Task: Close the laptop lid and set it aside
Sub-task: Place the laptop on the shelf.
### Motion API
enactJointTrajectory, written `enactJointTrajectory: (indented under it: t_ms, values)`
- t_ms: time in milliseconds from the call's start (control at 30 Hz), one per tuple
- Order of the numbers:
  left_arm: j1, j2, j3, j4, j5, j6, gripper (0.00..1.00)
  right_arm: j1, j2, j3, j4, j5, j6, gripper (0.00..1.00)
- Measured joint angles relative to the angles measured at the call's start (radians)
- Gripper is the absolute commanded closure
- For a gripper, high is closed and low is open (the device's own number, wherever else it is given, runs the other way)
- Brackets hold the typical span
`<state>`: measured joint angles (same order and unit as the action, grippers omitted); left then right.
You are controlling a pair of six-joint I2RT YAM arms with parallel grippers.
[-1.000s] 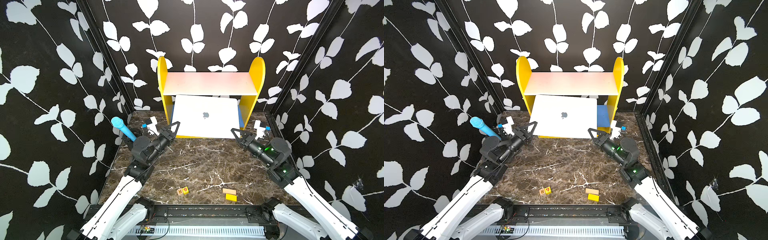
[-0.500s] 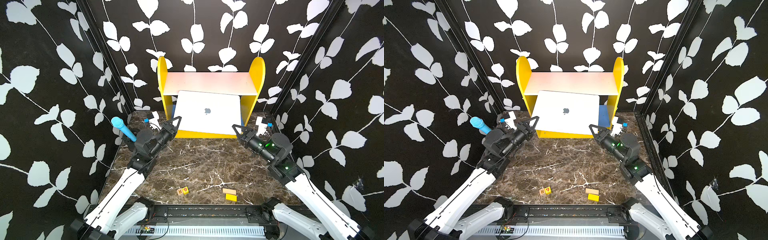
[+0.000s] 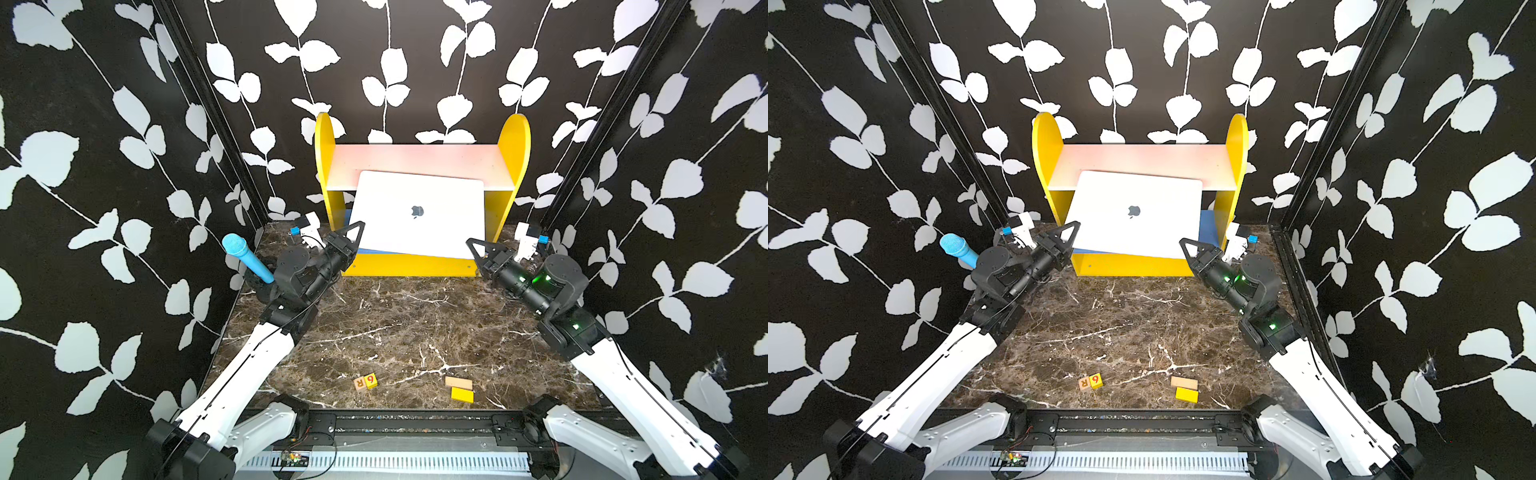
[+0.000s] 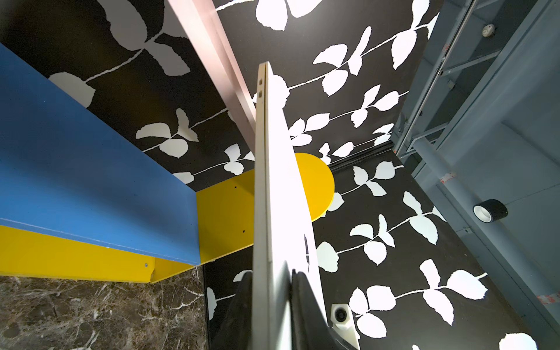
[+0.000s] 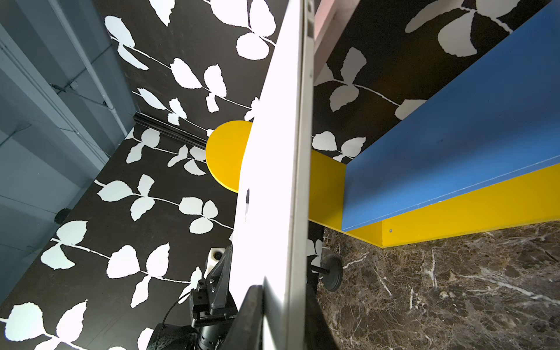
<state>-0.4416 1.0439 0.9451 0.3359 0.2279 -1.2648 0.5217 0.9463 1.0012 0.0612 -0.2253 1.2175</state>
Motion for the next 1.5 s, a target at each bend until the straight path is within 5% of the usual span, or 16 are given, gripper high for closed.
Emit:
enactJointTrajectory:
  t_ms: [1500]
  values:
    - [0.053,0.301,0.251,0.014,-0.016,-0.022,0.83,-0.185,0.317,0.272,-0.022,-0.188,0.024,0.98]
